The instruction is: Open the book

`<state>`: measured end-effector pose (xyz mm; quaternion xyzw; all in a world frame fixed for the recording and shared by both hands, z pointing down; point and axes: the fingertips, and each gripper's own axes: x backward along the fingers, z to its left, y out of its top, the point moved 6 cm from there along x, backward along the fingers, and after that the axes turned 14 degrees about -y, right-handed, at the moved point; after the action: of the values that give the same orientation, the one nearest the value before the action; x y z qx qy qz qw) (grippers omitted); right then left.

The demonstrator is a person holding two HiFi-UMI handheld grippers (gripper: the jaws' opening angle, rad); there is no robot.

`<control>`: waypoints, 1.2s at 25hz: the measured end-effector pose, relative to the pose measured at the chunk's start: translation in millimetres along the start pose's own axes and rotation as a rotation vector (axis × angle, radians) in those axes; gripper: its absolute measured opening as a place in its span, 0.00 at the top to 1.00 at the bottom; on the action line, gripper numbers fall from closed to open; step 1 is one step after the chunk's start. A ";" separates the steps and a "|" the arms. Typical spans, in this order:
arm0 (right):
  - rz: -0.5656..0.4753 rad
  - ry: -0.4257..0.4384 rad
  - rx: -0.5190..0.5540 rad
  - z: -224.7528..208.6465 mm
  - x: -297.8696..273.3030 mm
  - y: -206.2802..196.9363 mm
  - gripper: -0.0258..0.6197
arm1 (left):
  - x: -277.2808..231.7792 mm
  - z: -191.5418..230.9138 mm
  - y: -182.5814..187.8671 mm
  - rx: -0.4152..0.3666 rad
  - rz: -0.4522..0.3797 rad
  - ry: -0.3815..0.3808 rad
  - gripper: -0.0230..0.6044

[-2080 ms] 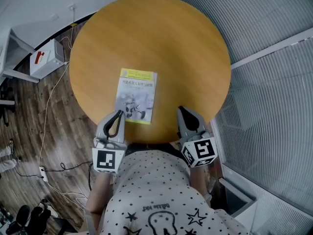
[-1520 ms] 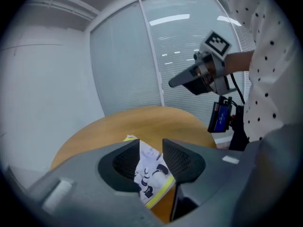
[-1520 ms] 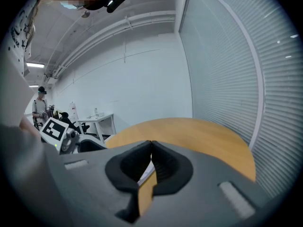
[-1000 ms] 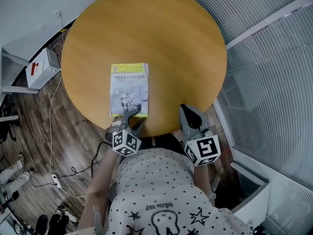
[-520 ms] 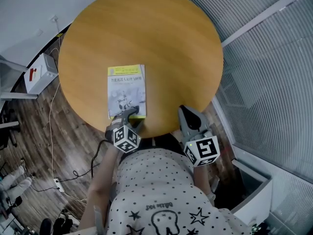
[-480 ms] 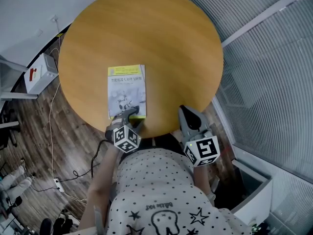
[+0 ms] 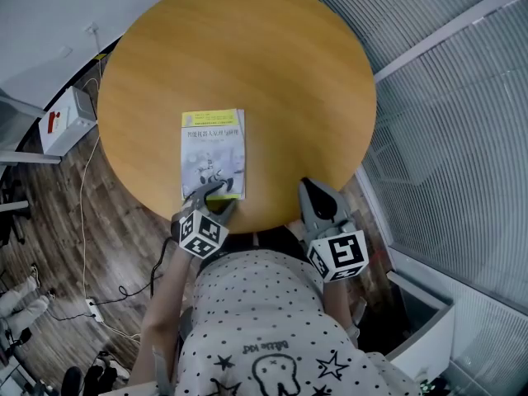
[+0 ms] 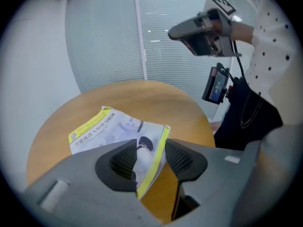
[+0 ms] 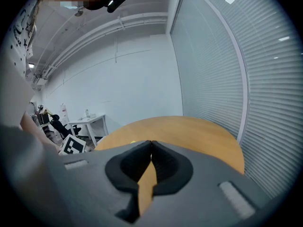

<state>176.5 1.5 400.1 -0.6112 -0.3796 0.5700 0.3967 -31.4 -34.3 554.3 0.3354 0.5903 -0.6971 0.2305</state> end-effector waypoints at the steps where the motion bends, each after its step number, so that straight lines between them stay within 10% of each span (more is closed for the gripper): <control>1: 0.000 0.000 0.000 0.2 -0.3 -0.6 0.95 | 5.7 4.0 0.1 0.046 -0.032 0.019 0.65; 8: 0.005 -0.004 0.003 9.6 0.4 -2.5 0.95 | 29.2 25.5 -6.5 0.241 -0.160 0.160 0.74; 18: 0.005 -0.010 0.005 13.8 10.0 -4.5 0.95 | -6.0 10.3 2.4 0.138 -0.015 0.084 0.80; 30: -0.009 -0.003 0.008 24.6 15.2 -5.3 0.95 | 37.0 25.2 8.0 0.349 -0.274 0.194 0.93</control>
<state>152.8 18.9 398.1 -0.6069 -0.3805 0.5709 0.4012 -55.4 -57.7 523.6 0.3525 0.5202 -0.7778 0.0143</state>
